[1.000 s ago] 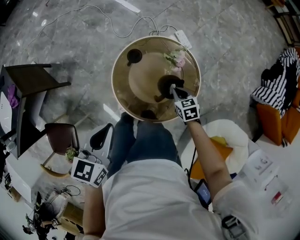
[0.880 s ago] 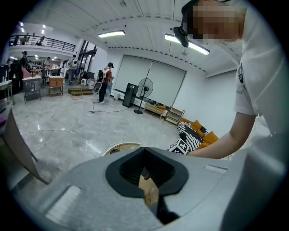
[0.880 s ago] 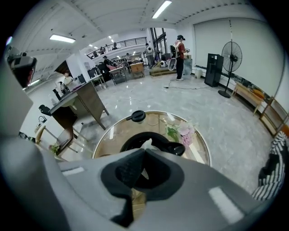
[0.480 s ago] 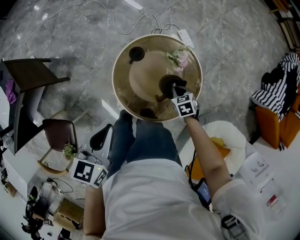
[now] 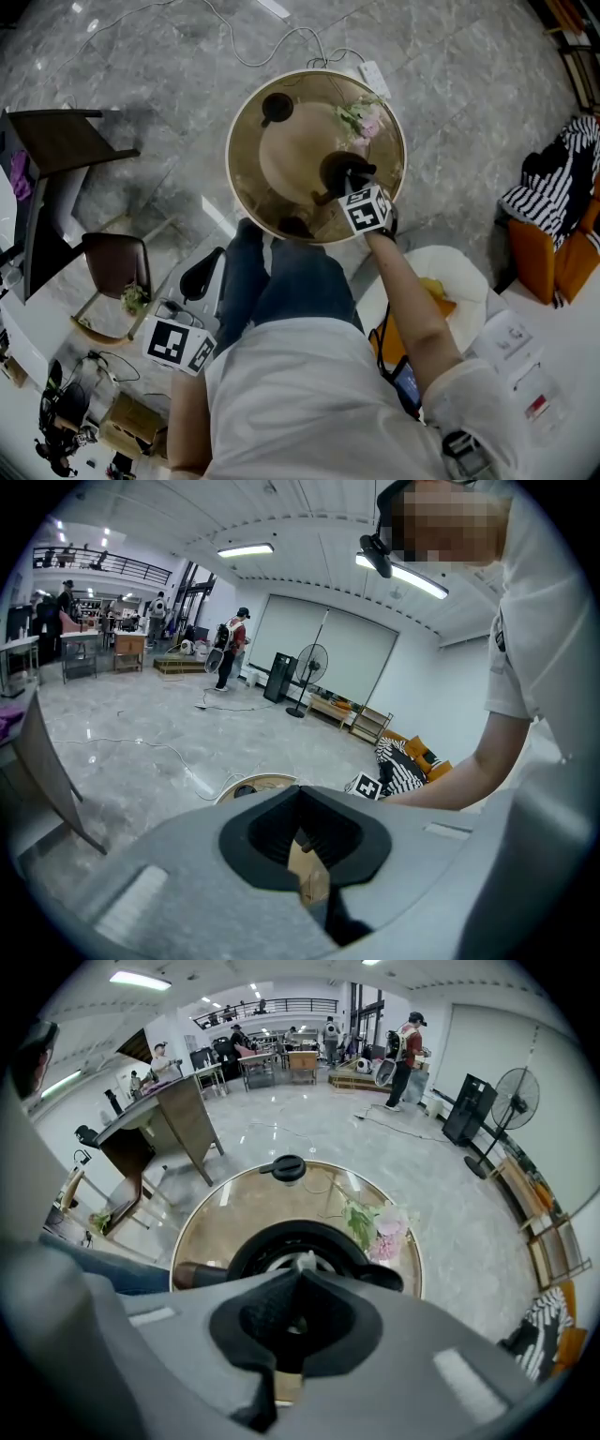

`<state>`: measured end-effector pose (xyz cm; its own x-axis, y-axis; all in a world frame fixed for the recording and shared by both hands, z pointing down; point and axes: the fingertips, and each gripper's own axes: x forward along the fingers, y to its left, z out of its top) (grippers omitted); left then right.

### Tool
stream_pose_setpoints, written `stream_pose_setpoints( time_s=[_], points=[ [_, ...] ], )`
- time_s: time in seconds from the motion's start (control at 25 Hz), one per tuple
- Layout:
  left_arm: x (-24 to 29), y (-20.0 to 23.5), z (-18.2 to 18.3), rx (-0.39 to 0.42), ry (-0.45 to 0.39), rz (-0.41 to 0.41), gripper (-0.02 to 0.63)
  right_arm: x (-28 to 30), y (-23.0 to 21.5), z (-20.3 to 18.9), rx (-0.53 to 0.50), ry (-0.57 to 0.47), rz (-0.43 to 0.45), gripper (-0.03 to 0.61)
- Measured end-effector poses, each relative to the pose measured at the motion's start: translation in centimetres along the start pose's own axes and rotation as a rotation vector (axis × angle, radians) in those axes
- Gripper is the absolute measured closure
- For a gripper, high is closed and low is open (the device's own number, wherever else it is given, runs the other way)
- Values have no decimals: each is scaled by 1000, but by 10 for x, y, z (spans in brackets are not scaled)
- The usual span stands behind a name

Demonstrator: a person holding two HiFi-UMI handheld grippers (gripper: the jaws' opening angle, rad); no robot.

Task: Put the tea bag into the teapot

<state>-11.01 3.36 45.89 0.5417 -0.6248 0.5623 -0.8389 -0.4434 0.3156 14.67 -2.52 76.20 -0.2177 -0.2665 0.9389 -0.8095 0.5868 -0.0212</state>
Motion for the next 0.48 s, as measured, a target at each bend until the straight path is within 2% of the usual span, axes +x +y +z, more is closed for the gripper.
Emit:
stream_pose_setpoints(
  time_s=[0.2,0.32,0.48],
  points=[
    [0,0,-1,-4,-3,1,607,1,1,0,-13,24,-1,571],
    [-2,0,-1,-5,-6,2,607,1,3,0,-3,30,7,533],
    [-3,-3,0,-2,-17,1,607,-2,3,-1,6,36,7,514]
  ],
)
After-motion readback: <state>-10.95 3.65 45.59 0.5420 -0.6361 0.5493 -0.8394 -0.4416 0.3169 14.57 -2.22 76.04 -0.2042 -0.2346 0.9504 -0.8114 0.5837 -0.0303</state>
